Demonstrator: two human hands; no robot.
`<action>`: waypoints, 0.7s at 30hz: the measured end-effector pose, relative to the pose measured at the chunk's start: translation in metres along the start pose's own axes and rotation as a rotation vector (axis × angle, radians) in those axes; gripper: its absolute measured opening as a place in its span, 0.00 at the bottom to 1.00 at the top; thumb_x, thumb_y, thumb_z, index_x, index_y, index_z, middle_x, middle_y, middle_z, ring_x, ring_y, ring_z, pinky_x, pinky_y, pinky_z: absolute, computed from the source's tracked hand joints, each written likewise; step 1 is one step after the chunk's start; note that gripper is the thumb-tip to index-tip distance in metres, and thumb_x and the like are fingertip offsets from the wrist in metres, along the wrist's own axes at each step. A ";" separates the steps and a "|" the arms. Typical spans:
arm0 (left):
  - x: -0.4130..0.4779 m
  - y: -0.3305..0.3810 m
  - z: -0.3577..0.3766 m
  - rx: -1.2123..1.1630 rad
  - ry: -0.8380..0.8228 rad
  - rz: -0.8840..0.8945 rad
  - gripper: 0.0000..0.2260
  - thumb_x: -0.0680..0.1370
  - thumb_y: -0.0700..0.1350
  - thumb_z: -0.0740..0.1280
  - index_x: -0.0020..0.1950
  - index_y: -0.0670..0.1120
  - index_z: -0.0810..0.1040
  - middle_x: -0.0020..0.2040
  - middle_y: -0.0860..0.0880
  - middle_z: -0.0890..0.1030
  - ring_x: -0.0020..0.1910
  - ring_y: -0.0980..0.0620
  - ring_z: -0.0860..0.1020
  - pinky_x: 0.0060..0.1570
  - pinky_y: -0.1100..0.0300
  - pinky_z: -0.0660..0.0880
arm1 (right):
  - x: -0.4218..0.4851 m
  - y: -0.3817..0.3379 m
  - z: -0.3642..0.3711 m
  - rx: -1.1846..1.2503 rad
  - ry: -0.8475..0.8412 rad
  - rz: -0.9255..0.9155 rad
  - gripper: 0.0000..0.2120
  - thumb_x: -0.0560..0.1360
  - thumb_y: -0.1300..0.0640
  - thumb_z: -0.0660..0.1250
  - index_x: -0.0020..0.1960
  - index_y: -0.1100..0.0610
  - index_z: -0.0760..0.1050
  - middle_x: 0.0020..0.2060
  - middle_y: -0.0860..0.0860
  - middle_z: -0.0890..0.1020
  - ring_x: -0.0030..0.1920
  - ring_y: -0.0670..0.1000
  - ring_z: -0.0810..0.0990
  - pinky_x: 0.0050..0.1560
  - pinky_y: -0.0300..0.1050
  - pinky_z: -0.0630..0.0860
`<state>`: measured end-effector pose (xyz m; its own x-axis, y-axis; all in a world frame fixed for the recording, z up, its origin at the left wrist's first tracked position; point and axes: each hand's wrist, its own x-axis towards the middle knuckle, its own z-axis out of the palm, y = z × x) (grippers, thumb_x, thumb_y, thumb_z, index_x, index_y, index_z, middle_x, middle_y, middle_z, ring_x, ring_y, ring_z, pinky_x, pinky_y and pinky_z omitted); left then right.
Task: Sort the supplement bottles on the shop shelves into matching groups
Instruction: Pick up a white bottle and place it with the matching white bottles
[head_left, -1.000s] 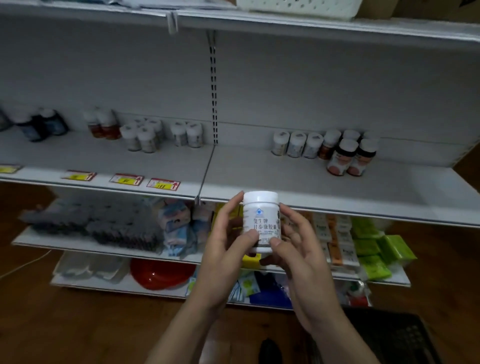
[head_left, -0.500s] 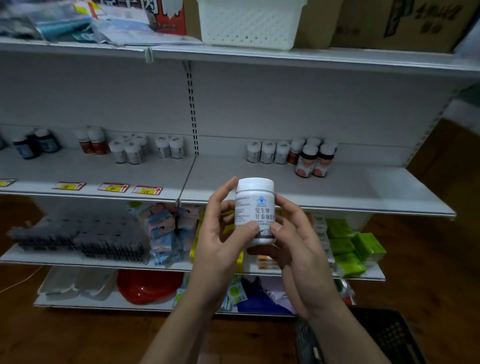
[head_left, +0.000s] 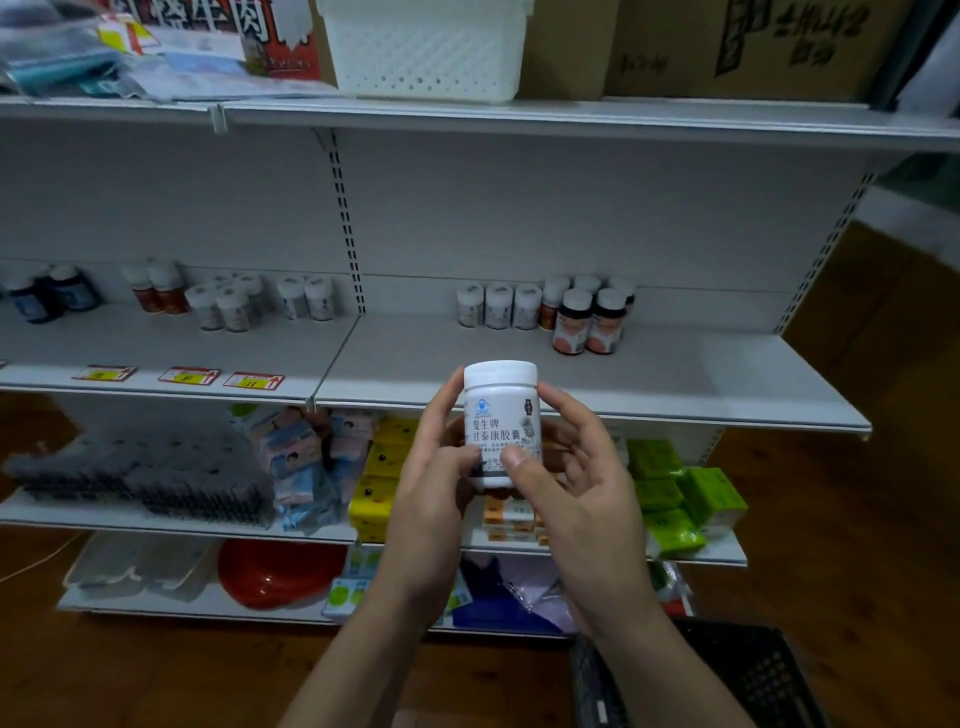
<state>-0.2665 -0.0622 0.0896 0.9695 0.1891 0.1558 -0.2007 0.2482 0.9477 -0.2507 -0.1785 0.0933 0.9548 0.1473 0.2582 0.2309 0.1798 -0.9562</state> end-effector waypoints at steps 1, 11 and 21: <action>0.000 -0.002 0.003 0.002 0.012 0.000 0.27 0.72 0.42 0.58 0.70 0.57 0.70 0.59 0.44 0.80 0.55 0.44 0.81 0.48 0.55 0.79 | 0.001 0.000 -0.004 0.003 -0.006 0.008 0.24 0.72 0.61 0.72 0.55 0.33 0.74 0.51 0.41 0.82 0.54 0.46 0.82 0.50 0.46 0.82; 0.005 -0.013 0.025 0.123 0.125 0.050 0.27 0.72 0.43 0.64 0.70 0.59 0.70 0.56 0.46 0.79 0.48 0.51 0.81 0.42 0.61 0.78 | 0.019 0.014 -0.031 0.102 -0.090 0.122 0.21 0.76 0.64 0.66 0.63 0.44 0.74 0.55 0.47 0.83 0.56 0.47 0.82 0.53 0.47 0.80; 0.028 -0.016 0.001 0.186 0.206 0.003 0.26 0.74 0.42 0.64 0.70 0.59 0.69 0.58 0.49 0.80 0.53 0.50 0.81 0.45 0.62 0.78 | 0.046 0.036 -0.015 0.134 -0.129 0.186 0.22 0.75 0.64 0.67 0.64 0.45 0.73 0.55 0.46 0.83 0.54 0.46 0.83 0.47 0.41 0.80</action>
<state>-0.2361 -0.0618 0.0789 0.9161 0.3837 0.1166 -0.1556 0.0721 0.9852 -0.1953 -0.1795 0.0691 0.9449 0.3106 0.1036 0.0190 0.2640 -0.9643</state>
